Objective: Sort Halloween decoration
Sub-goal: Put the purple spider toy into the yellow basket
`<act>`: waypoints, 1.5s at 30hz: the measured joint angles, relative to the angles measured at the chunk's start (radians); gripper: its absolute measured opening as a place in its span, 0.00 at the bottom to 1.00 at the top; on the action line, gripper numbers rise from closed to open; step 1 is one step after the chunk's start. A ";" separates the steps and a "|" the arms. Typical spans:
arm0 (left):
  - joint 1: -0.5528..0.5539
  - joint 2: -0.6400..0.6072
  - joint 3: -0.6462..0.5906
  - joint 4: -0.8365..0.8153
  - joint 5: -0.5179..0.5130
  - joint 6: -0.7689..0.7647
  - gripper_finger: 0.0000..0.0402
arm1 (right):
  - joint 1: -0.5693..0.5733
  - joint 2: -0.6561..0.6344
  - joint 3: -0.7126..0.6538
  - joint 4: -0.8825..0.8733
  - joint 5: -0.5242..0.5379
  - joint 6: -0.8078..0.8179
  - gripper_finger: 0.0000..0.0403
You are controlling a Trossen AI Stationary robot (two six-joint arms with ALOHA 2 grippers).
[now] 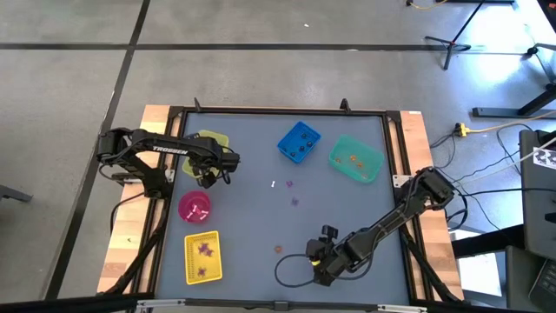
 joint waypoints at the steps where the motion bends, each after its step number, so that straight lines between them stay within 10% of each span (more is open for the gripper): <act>1: 0.000 0.000 0.000 0.000 0.000 0.000 0.44 | 0.000 0.000 0.000 0.000 0.000 0.001 0.42; 37: 0.000 0.000 0.000 0.002 0.000 0.002 0.45 | 0.000 0.045 0.001 0.005 -0.034 0.003 0.42; 45: 0.000 0.000 0.000 0.002 0.000 0.002 0.45 | 0.000 0.046 0.000 0.002 -0.034 0.003 0.28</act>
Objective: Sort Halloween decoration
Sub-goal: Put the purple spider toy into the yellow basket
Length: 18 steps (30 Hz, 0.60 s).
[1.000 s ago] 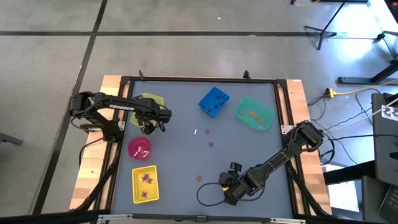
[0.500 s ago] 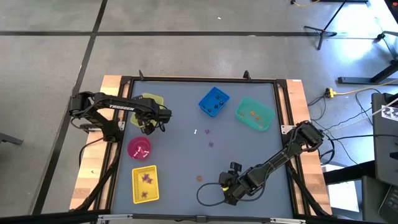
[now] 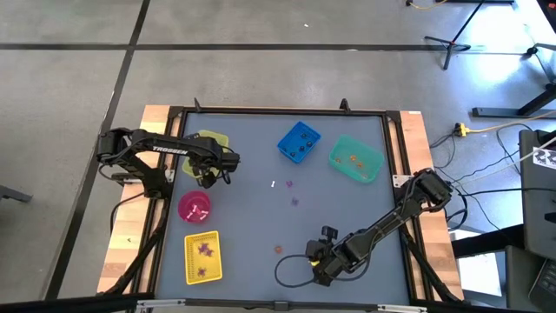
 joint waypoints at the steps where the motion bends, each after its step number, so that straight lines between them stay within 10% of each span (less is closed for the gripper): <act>1: 0.000 0.000 0.000 0.000 0.000 0.000 0.45 | 0.000 0.000 0.000 0.000 0.000 0.000 0.26; 18: 0.000 0.000 0.000 -0.031 -0.001 0.002 0.45 | 0.000 0.000 0.001 0.001 -0.001 -0.001 0.20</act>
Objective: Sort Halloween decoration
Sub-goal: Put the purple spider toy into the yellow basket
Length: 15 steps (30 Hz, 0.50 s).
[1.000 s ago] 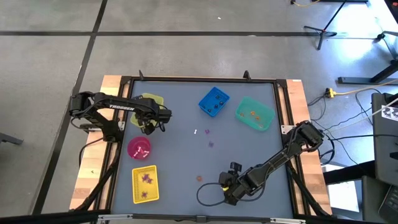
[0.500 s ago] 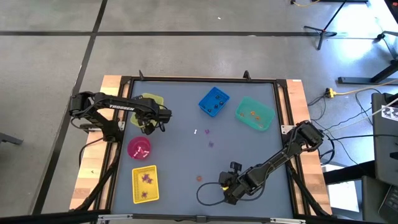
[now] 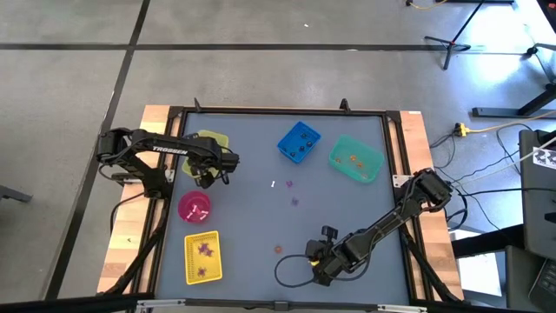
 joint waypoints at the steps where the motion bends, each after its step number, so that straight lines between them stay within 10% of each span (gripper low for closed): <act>1: 0.000 0.000 0.000 -0.011 0.000 0.000 0.45 | 0.000 0.000 0.003 -0.004 -0.001 0.000 0.20; 15: -0.001 -0.056 0.002 -0.028 -0.016 -0.001 0.45 | -0.002 0.004 0.079 -0.002 -0.011 -0.012 0.19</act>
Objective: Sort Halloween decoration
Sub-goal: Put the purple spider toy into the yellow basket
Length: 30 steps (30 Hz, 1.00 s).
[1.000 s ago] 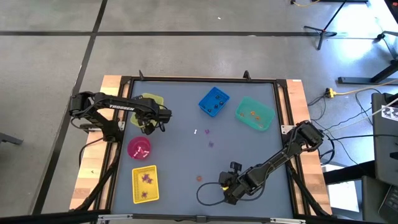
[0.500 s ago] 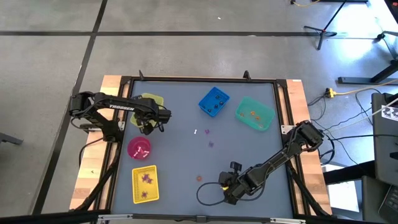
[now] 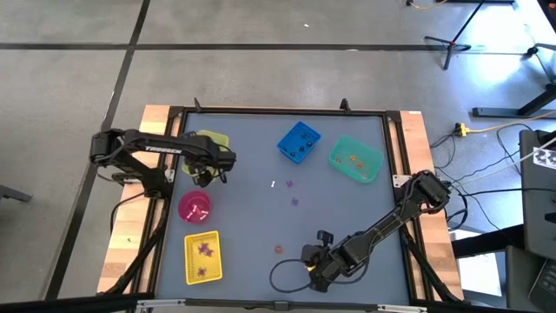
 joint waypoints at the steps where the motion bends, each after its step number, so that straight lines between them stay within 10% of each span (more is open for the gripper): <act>1: 0.000 -0.017 0.000 0.000 0.000 0.000 0.45 | -0.002 0.000 0.006 0.000 0.003 -0.004 0.19; 17: -0.107 -0.350 0.000 0.045 0.091 -0.067 0.45 | -0.134 -0.002 0.129 0.037 0.019 -0.252 0.19; 30: -0.173 -0.451 0.000 0.237 0.089 -0.080 0.45 | -0.281 0.029 0.166 0.632 0.005 -0.681 0.19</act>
